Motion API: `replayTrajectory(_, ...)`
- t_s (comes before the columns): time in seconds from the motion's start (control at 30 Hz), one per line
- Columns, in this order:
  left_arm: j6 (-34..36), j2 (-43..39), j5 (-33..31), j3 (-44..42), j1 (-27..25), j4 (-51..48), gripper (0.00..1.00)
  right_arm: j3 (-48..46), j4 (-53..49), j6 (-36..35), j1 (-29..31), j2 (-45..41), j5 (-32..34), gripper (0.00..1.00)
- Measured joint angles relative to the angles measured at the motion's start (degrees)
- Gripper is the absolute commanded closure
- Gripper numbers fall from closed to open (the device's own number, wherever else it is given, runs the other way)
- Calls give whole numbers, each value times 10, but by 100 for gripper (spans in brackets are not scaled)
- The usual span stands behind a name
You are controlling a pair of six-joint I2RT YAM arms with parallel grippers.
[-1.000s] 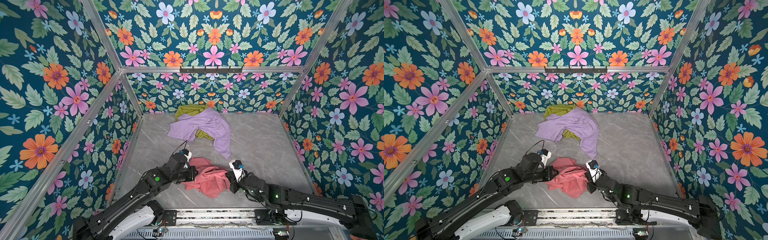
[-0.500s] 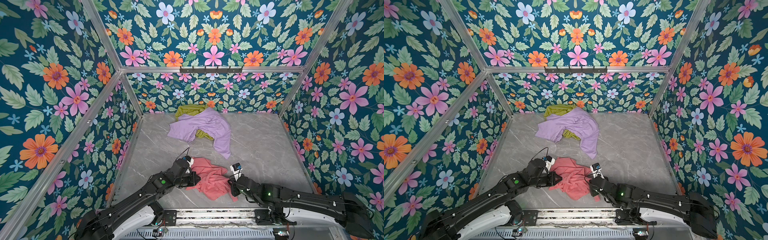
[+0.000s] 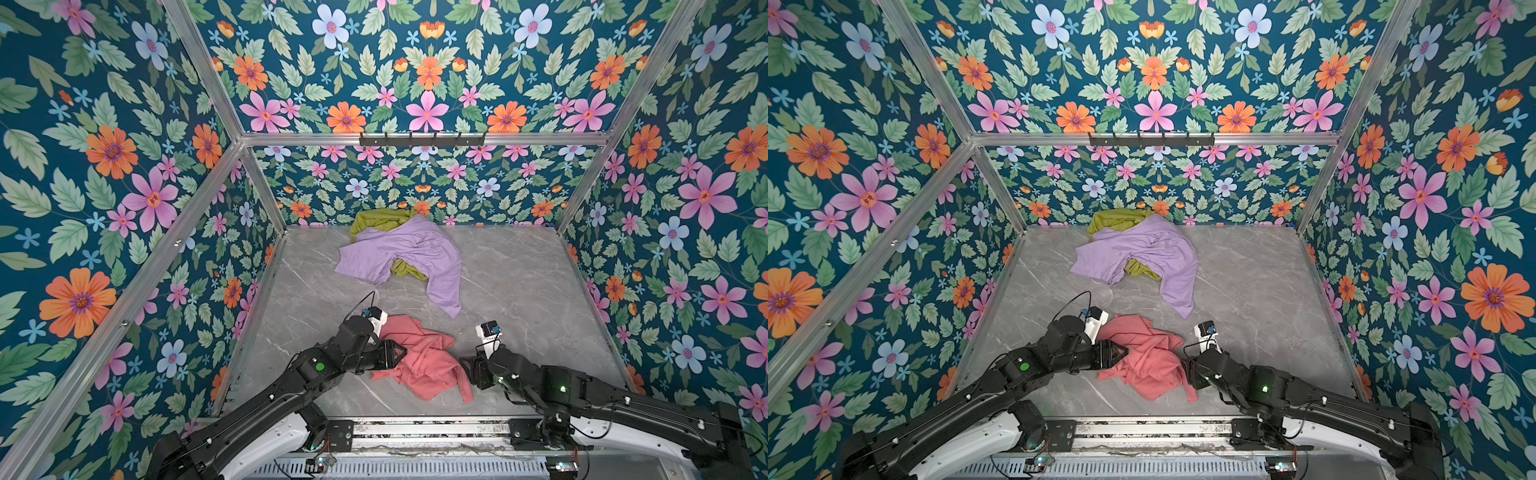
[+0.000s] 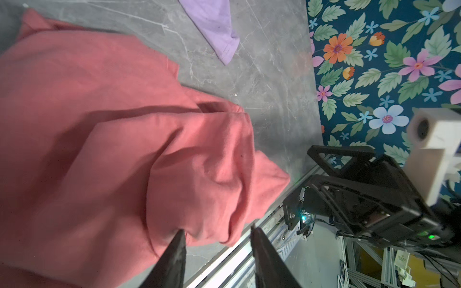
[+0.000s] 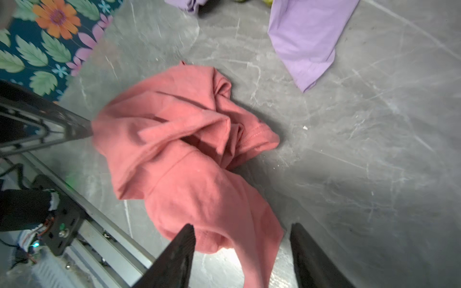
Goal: Pick out a specific cloth from the pile
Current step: 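Open both grippers and release the pink cloth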
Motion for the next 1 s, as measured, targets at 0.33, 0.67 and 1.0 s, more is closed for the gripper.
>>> replayTrajectory(0.33,18,-23,-26,40,0,-2,39,98,14,-82,0,84,-7,49)
replayTrajectory(0.67,65,-25,-248,71,7,-49,6,103,33,-185,-81,112,17,46)
replayTrajectory(1.0,332,-72,-650,-157,57,231,11,-79,272,-383,-313,59,101,32)
